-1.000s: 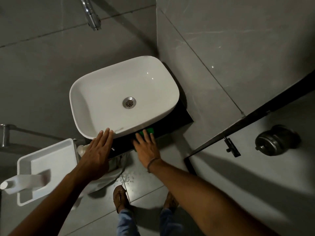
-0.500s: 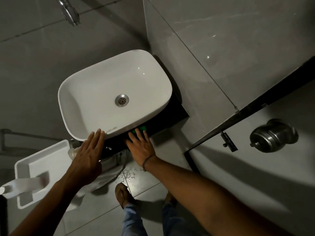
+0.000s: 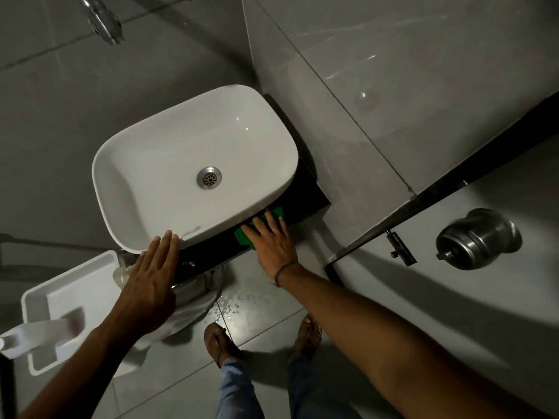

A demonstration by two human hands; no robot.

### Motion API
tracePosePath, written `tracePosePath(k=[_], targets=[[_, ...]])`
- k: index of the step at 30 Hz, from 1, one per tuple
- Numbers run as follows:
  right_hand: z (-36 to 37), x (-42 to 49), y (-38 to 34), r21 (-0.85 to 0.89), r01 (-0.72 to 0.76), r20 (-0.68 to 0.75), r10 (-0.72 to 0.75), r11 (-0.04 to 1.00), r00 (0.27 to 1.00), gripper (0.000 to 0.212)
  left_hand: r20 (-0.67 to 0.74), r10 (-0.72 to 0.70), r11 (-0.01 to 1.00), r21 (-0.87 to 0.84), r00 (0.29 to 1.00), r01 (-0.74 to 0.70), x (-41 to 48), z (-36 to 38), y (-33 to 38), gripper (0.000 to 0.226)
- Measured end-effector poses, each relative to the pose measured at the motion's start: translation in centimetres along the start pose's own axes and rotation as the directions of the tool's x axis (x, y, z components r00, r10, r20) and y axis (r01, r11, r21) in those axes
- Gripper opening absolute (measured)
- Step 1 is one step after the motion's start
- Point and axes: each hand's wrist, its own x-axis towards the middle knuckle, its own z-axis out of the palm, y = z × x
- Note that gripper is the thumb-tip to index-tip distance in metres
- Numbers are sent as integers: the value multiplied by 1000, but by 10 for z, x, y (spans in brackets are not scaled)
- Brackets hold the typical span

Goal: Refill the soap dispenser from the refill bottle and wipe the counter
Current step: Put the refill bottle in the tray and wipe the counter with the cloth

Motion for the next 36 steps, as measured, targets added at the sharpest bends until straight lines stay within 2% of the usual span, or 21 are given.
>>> tracePosePath(k=[3,5,8,11,17,21,23,26,28,31,33,36], targets=[[2,-17,18,-25,134,28,-133,991,991,66,16,3,1000,-14,1000,-2,0,-3,0,97],[-6,-25,45,-59,175,45,-173,983,984,67,13,17,1000,-19,1000,-17,0,-4,-2,94],[-25,-9,77,-78,33,45,-30,996,999,78,7,5,1000,-13,1000,-4,1,-3,-3,99],[-34,9,71,-39,-121,6,122,992,993,73,17,-15,1000,2,1000,15,2,0,-2,103],[-26,-23,78,-94,-1,42,5,996,999,74,35,-28,1000,-10,999,29,1,-1,-4,107],[-40,1,87,-53,-181,-21,180,982,983,68,34,-20,1000,-15,999,20,1,-2,-1,105],[-40,14,80,-24,-217,-20,217,976,976,64,16,-34,999,-9,999,34,0,-2,0,101],[-36,12,75,-15,-127,44,128,992,991,71,-16,-73,997,-10,997,73,-4,-2,11,85],[-33,-1,71,24,-74,60,73,997,996,76,-80,-79,996,-50,994,75,-11,2,20,88],[-28,-33,56,98,-70,35,66,993,997,79,-159,-49,994,-101,986,33,-34,22,31,101],[-18,-60,34,125,-49,67,41,991,997,86,-117,-66,989,-143,991,49,-62,46,32,109],[9,-95,-5,129,-5,118,-10,992,993,89,36,-158,974,-161,987,161,-108,89,18,102]])
